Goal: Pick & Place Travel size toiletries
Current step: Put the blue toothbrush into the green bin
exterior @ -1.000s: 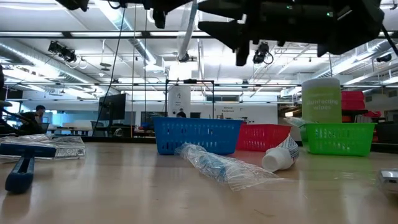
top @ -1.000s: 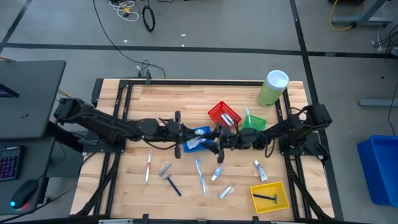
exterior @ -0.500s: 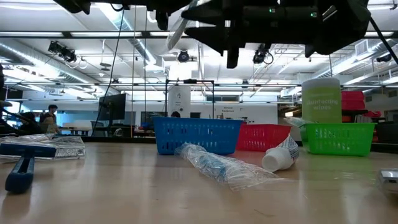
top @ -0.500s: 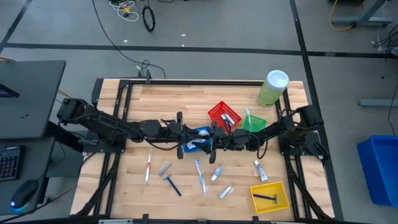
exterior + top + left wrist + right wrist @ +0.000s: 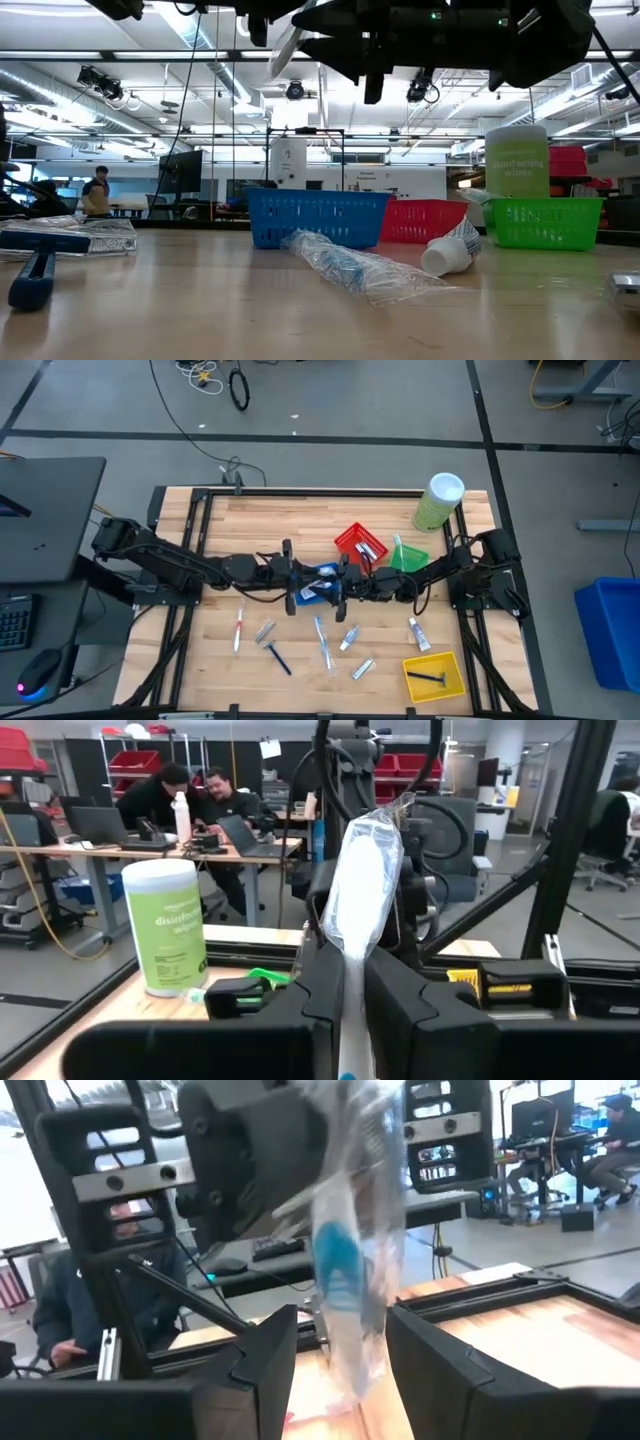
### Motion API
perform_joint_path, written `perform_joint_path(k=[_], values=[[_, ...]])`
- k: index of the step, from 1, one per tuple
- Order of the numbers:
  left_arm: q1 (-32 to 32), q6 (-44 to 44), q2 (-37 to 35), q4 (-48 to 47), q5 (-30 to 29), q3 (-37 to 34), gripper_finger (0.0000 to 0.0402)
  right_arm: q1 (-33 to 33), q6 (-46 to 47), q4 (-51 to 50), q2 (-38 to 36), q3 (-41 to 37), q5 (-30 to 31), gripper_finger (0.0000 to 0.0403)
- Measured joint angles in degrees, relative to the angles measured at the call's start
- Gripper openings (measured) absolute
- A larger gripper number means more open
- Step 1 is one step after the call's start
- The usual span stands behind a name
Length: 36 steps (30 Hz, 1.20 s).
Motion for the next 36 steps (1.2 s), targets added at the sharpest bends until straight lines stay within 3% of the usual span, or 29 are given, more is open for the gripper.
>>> perform_joint_path(k=[9, 19, 24, 29, 36], values=[[0.0, 0.1, 0.0, 1.6, 0.3, 0.0, 0.0033, -0.5, -1.7, -4.1, 0.0, 3.7, -0.1, 0.0145], [0.0, 0.8, 0.0, 1.1, 0.4, 0.0, 0.0031, -0.5, -3.6, -5.8, 0.0, 4.1, -0.2, 0.0056], [0.1, 0.4, 0.0, 0.1, 0.5, 0.0, 0.0046, -0.3, -5.4, -6.3, 0.0, 4.1, 0.0, 0.0040], [0.0, 0.1, -0.1, -2.9, 0.3, 0.0, 0.0060, 1.1, -7.5, -14.1, -2.5, 4.1, 7.3, 0.0039], [-0.1, -2.9, -0.1, -5.5, 0.8, 0.0, 0.0074, 4.3, -7.3, -33.0, -12.8, 4.1, 15.9, 0.0038]])
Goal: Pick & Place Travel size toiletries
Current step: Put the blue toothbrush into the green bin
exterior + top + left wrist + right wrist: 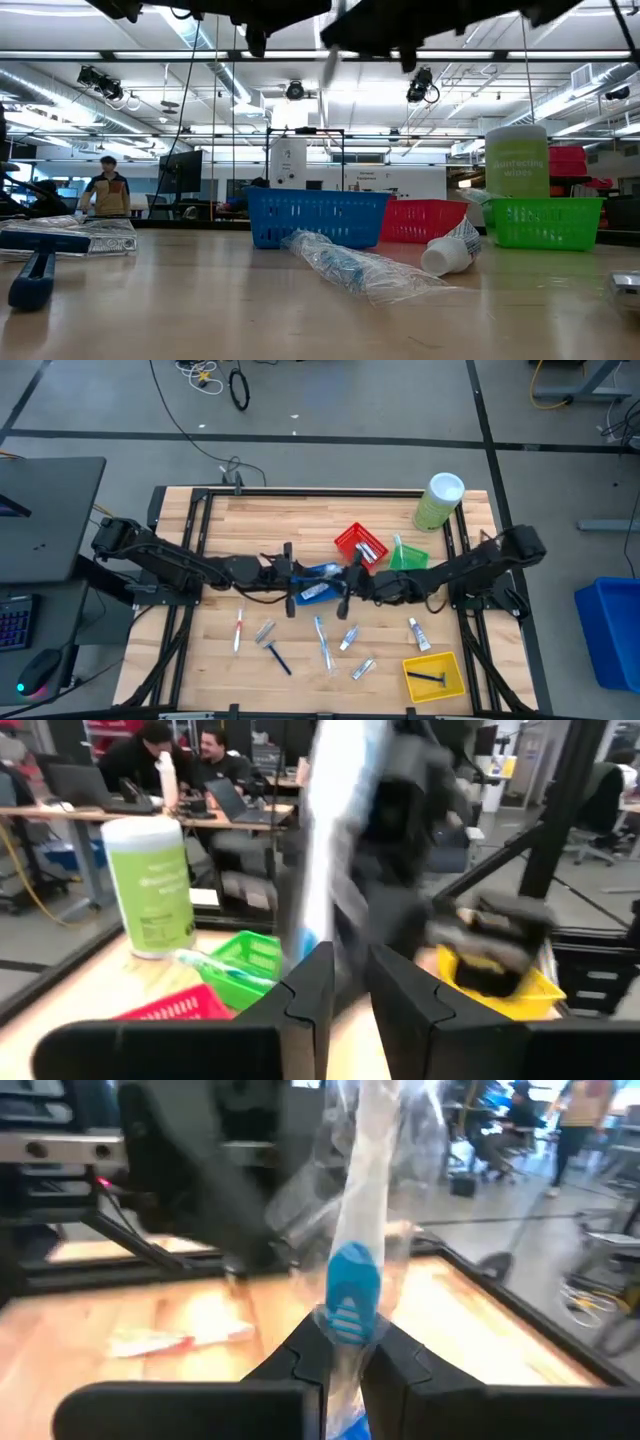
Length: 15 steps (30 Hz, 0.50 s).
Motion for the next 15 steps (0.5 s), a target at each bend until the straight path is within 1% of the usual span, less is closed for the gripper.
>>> perform_joint_path(k=[3, 5, 7, 10, 13, 15], values=[[0.0, -1.9, 0.0, -0.5, 0.0, 0.0, 0.0080, 1.7, 2.3, -12.2, -5.9, 0.0, 5.0, 0.0039], [0.0, -3.0, 0.0, -1.3, -0.1, 0.0, 0.0082, 2.6, 7.1, -22.5, -10.6, 0.0, 8.6, 0.0040], [0.0, -3.4, 0.0, -1.7, -0.1, 0.0, 0.0081, 3.0, 15.2, -34.0, -15.2, 0.0, 9.6, 0.0040], [0.0, -4.9, 0.0, -2.3, -0.2, 0.0, 0.0078, 3.0, 31.2, -51.7, -20.3, 0.0, 9.3, 0.0041], [0.0, -6.3, 0.0, -3.4, -0.2, 0.0, 0.0074, 2.9, 46.4, -68.3, -23.1, 0.0, 8.4, 0.0041], [0.0, -6.3, 0.0, -3.6, -0.2, 0.0, 0.0072, 2.8, 54.9, -77.3, -23.3, 0.0, 6.8, 0.0043]])
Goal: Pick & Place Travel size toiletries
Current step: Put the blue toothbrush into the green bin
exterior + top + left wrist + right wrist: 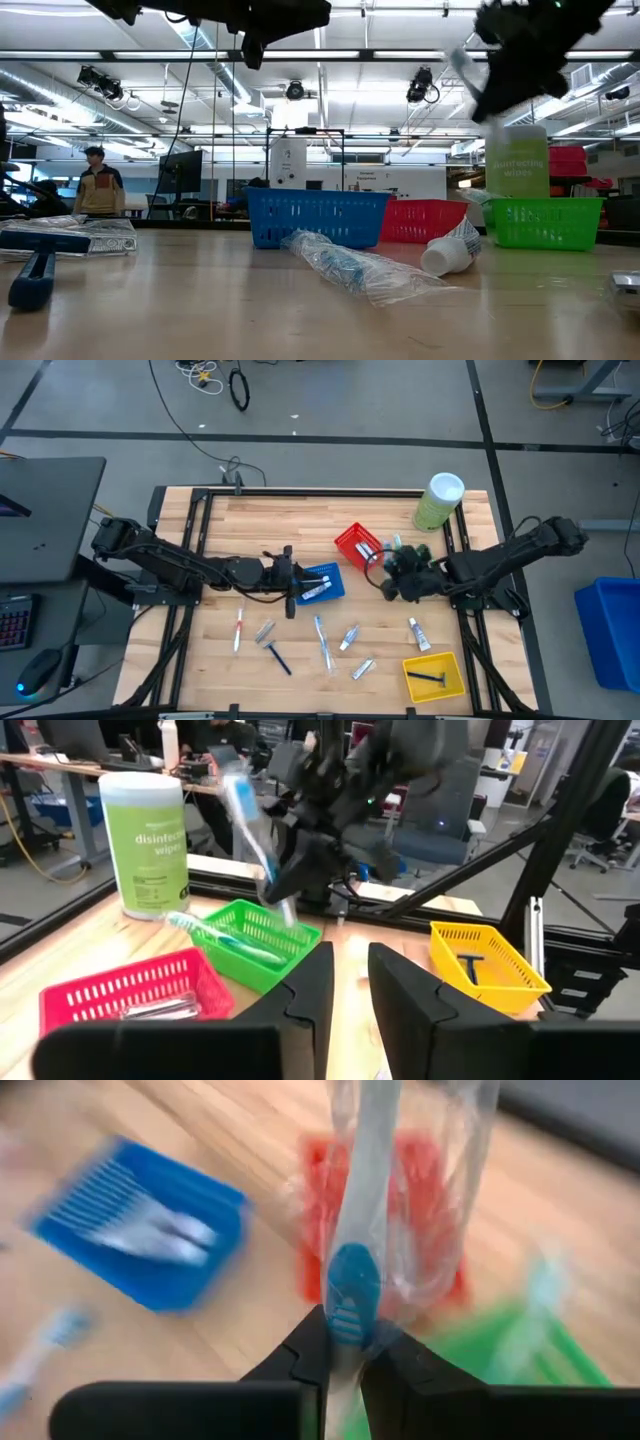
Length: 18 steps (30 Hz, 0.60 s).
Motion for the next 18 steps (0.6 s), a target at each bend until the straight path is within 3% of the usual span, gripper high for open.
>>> perform_joint_path(k=[2, 5, 18], values=[[0.0, -0.1, 0.0, -0.2, -0.1, 0.0, 0.0071, 0.0, 7.3, -7.3, 0.4, 0.0, -1.6, 0.0044], [0.0, -0.1, 0.0, 0.0, -0.1, 0.0, 0.0071, 0.0, 13.6, -9.9, 1.1, -1.9, -3.3, 0.0044], [0.0, -0.1, 0.0, 0.0, -0.2, 0.0, 0.0071, -5.9, 13.1, -4.1, 1.6, -12.0, -5.5, 0.0053]])
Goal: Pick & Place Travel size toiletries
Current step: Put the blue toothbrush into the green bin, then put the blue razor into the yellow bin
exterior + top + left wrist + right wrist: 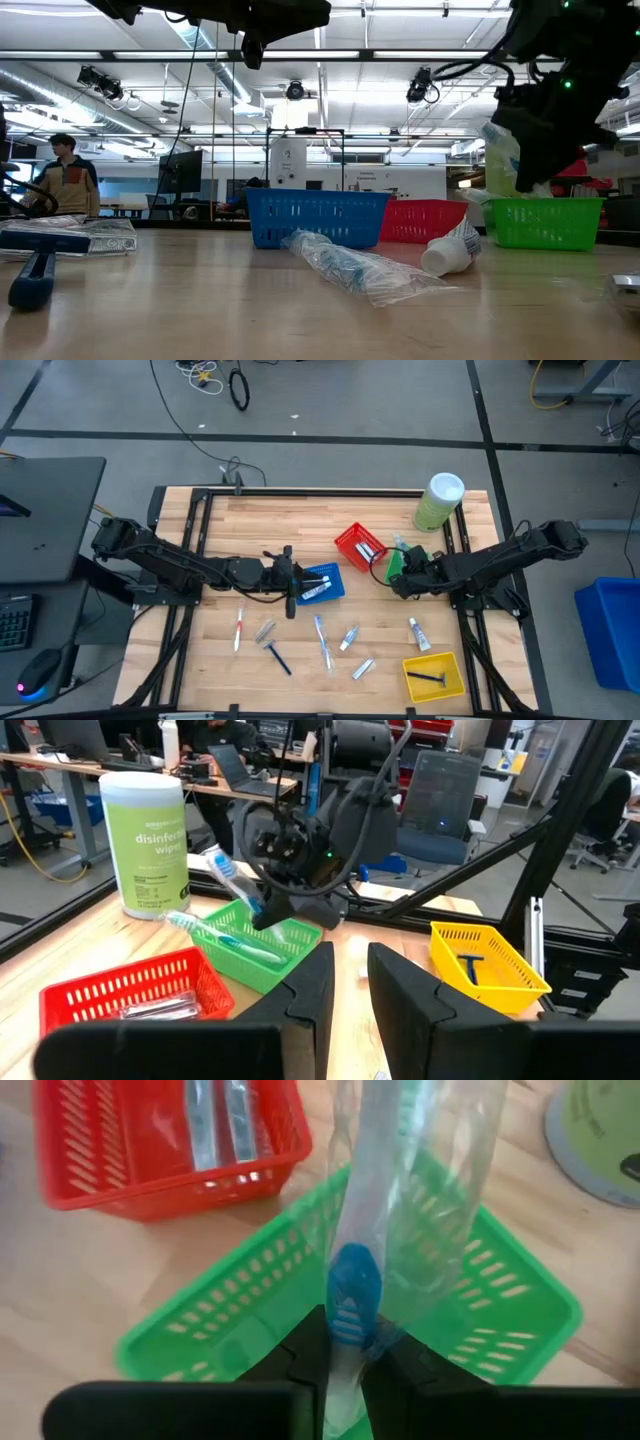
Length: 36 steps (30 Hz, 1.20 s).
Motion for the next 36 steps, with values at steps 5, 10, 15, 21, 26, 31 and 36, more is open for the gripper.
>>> perform_joint_path(k=[5, 10, 15, 21, 26, 31, 36], values=[[0.0, 0.0, 0.0, 0.0, 0.0, 0.0, 0.0071, -1.0, -2.5, 3.8, 0.0, -2.4, -1.4, 0.0070], [0.0, 0.0, 0.0, 0.0, 0.0, 0.0, 0.0071, -1.2, -3.6, 3.9, 0.0, -3.1, -0.9, 0.0096], [0.0, 0.0, 0.0, 0.0, 0.0, 0.0, 0.0071, -1.2, -6.9, 4.5, -0.1, -1.5, -1.0, 0.0115], [0.0, 0.3, 0.0, -0.1, 0.0, 0.0, 0.0071, -1.0, -11.0, 4.8, -0.1, 3.5, -1.3, 0.0109], [0.0, 0.2, 0.0, -0.5, 0.0, 0.0, 0.0071, -1.0, -11.1, 9.9, -0.1, 6.4, -1.4, 0.0103], [0.0, -0.3, 0.0, -1.8, 0.0, 0.0, 0.0071, -1.0, -18.2, 21.0, 0.3, 6.5, -1.5, 0.0104], [0.0, -2.5, 0.0, -3.3, 0.0, 0.0, 0.0071, -0.9, -22.4, 29.9, 1.0, 6.5, -1.4, 0.0101]])
